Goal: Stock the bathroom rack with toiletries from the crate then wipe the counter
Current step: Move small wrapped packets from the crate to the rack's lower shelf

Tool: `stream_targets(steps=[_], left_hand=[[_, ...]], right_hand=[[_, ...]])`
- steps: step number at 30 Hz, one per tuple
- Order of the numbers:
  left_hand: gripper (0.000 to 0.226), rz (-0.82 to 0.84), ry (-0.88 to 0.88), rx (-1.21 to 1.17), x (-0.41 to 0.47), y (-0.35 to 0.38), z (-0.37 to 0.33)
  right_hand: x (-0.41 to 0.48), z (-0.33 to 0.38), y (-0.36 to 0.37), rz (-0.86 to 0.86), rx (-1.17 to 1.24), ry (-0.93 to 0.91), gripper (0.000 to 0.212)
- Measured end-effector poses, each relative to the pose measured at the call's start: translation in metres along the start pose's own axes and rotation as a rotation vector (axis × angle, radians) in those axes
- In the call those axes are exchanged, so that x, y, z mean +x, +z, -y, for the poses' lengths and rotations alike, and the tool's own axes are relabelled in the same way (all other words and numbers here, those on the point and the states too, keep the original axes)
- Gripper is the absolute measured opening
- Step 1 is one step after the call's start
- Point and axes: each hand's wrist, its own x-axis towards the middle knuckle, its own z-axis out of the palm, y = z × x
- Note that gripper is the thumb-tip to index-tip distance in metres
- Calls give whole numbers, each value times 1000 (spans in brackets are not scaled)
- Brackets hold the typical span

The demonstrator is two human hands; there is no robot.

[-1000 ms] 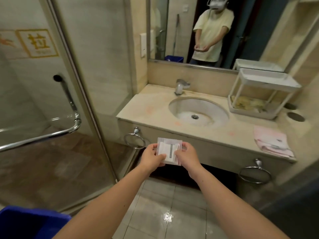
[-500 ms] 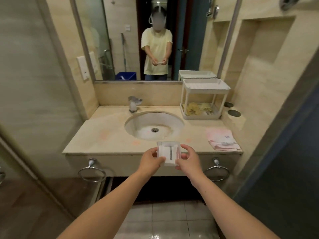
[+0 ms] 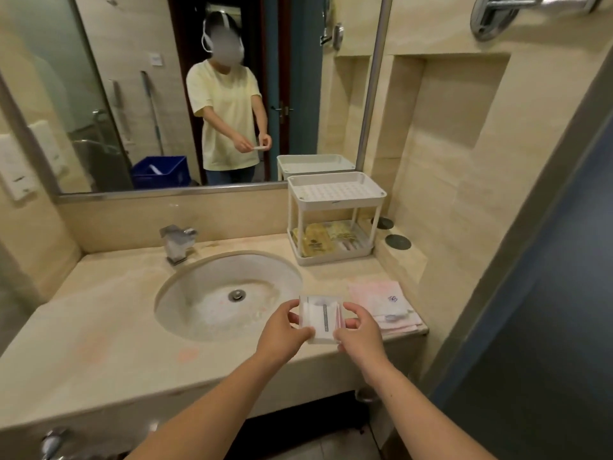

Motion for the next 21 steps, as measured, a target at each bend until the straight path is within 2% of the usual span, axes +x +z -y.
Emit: stream_targets(steps=[9, 15, 21], left_hand=[[71, 85, 23, 42, 128, 15, -22], [75, 134, -21, 7, 193, 47, -31], [66, 143, -61, 1, 264, 77, -45]], right_hand=[[111, 27, 3, -89, -48, 31, 59], [176, 36, -15, -123, -118, 30, 55], [261, 50, -32, -117, -205, -2, 40]])
